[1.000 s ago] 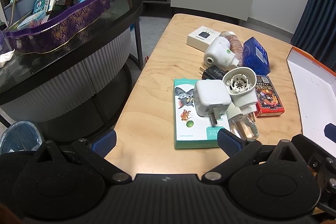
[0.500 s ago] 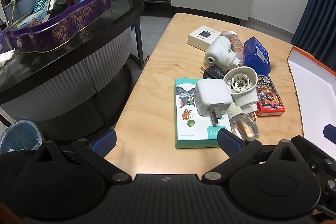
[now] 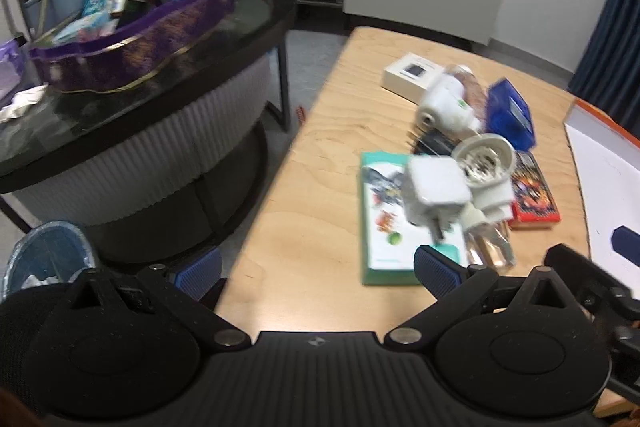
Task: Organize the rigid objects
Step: 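Close the right gripper on the white square charger and lift it, then grasp the green bandage box with the left gripper and lift it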
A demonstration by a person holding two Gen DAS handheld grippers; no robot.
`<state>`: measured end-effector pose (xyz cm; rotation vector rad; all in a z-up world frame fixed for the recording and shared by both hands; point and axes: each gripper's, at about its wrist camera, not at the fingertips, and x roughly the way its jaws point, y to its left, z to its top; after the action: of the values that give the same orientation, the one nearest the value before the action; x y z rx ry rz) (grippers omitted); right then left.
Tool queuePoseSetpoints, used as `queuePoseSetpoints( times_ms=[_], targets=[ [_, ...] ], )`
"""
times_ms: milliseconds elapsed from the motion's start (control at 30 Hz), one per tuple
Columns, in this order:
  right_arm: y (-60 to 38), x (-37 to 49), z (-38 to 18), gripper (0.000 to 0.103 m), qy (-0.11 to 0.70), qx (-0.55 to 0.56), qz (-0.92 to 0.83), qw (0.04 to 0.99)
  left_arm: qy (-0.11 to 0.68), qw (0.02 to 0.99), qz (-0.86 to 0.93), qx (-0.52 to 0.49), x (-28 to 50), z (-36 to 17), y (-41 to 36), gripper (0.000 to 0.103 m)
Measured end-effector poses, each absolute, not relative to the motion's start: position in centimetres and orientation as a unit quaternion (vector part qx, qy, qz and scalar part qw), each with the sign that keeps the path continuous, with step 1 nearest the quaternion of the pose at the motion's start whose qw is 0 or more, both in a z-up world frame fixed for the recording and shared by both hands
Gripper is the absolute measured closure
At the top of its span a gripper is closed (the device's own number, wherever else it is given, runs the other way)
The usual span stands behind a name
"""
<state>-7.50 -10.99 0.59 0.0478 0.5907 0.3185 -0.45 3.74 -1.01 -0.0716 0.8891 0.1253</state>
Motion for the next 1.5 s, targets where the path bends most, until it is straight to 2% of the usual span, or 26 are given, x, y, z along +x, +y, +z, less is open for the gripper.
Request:
queuePoseSetpoints(
  times_ms=[300, 400, 467, 500, 567, 1033, 1300, 1433, 1467, 1500],
  targets=[
    [-5.4, -3.2, -0.4, 0.003, 0.287, 0.013, 0.229, 0.930, 0.411, 0.897, 0.140, -0.077, -0.9, 0.3, 8.5, 0.000],
    [-4.4, -1.6, -1.3, 0.017, 0.309, 0.007, 0.228, 0.923, 0.413, 0.896, 0.134, -0.095, -1.0, 0.3, 9.2, 0.000],
    [-3.9, -0.9, -1.9, 0.040, 0.321, -0.001, 0.225, 0.920, 0.414, 0.896, 0.136, -0.088, -0.8, 0.3, 8.9, 0.000],
    [-3.6, -0.7, -2.1, 0.047, 0.324, -0.007, 0.224, 0.919, 0.415, 0.896, 0.134, -0.086, -0.7, 0.2, 8.7, 0.000],
    [-3.5, -0.4, -2.5, 0.051, 0.330, -0.014, 0.224, 0.917, 0.418, 0.896, 0.127, -0.085, -0.4, 0.0, 8.4, 0.000],
    [-11.1, 0.7, -3.1, 0.052, 0.330, 0.027, 0.154, 0.931, 0.415, 0.907, 0.048, -0.055, 2.5, -1.5, 3.4, 0.000],
    [-15.3, -3.7, -1.0, 0.052, 0.312, 0.073, 0.174, 0.931, 0.428, 0.903, 0.033, -0.012, 5.5, -3.7, -0.9, 0.000],
    [-16.6, -5.3, 0.1, 0.052, 0.301, 0.087, 0.172, 0.934, 0.424, 0.904, 0.046, -0.015, 6.6, -4.8, -0.6, 0.000],
    [-16.9, -5.6, 0.4, 0.052, 0.298, 0.090, 0.171, 0.935, 0.439, 0.897, 0.042, -0.013, 7.1, -5.2, -0.6, 0.002],
    [-17.2, -5.8, 0.6, 0.052, 0.296, 0.093, 0.169, 0.935, 0.457, 0.889, 0.032, -0.017, 7.4, -5.7, -0.5, 0.009]
  ],
)
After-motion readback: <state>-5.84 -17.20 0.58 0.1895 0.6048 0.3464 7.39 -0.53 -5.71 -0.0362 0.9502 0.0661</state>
